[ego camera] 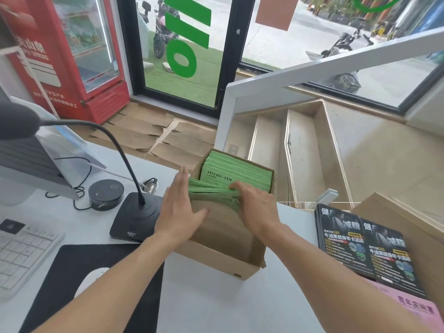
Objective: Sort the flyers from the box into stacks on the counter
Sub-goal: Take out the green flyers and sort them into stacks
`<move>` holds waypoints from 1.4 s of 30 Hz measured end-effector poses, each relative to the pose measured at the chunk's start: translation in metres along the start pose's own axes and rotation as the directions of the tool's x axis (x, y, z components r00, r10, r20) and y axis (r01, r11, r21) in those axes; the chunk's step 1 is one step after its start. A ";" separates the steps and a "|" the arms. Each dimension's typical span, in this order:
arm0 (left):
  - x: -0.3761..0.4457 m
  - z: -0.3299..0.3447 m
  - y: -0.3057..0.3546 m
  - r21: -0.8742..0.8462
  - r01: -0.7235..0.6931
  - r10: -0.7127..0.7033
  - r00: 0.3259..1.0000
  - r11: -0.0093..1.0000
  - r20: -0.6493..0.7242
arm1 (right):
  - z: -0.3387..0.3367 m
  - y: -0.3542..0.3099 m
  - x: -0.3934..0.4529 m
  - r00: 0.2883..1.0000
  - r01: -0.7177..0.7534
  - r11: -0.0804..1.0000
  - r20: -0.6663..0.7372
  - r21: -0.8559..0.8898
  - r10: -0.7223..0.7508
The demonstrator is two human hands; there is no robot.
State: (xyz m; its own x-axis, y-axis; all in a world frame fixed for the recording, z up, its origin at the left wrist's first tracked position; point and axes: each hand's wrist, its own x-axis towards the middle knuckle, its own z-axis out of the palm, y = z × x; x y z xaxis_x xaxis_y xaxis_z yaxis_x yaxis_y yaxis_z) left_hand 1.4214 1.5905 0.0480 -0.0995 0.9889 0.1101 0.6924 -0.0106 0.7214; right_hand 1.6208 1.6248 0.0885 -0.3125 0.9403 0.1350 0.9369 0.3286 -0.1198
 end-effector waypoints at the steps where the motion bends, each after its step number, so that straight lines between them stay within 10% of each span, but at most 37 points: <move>1: -0.001 -0.009 0.007 -0.189 0.011 -0.018 0.999 0.982 -0.036 | -0.018 -0.001 -0.009 0.999 0.037 0.999 -0.031 -0.001 -0.037; 4: -0.020 -0.041 0.034 -0.538 -0.012 0.027 0.999 0.843 0.019 | -0.073 0.009 -0.051 0.979 0.204 0.978 0.017 0.030 -0.205; 10: -0.111 0.000 0.065 -0.526 -0.066 0.328 0.845 0.848 0.422 | -0.083 0.056 -0.164 0.981 0.123 0.985 0.136 0.118 -0.138; 15: -0.163 0.074 0.042 -0.493 0.185 0.123 0.841 0.850 0.527 | -0.025 0.091 -0.235 0.946 -0.220 0.955 0.283 0.199 0.159; 18: -0.182 0.083 0.032 -0.514 0.297 0.016 0.855 0.805 0.518 | 0.000 0.110 -0.263 0.885 -0.465 0.733 0.290 0.497 0.365; 26: -0.199 0.091 0.057 -0.548 0.369 -0.109 0.888 0.751 0.447 | 0.012 0.091 -0.280 0.869 -0.452 0.460 0.259 0.764 0.422; 33: -0.218 0.096 0.049 -0.470 0.413 -0.159 0.857 0.780 0.490 | 0.007 0.094 -0.298 0.861 -0.501 0.539 0.327 0.677 0.390; 36: -0.215 0.090 0.054 -0.450 0.398 -0.169 0.868 0.800 0.467 | 0.001 0.093 -0.295 0.936 -0.336 0.799 0.079 0.499 0.344; 39: -0.204 0.070 0.073 -0.374 0.132 0.057 0.890 0.918 0.452 | -0.015 0.082 -0.289 0.997 -0.041 0.959 -0.058 0.281 0.060; 42: -0.193 0.055 0.104 -0.343 -0.087 0.234 0.879 0.935 0.415 | -0.026 0.066 -0.281 0.996 -0.087 0.857 0.051 0.508 0.072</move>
State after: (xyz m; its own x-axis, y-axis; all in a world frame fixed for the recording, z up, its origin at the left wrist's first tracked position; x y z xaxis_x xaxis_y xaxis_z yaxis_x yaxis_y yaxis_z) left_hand 1.5518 1.4071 0.0638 0.3711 0.9284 -0.0183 0.4116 -0.1468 0.8995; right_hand 1.7741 1.3803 0.0682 -0.2522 0.9647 0.0759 0.7501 0.2445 -0.6145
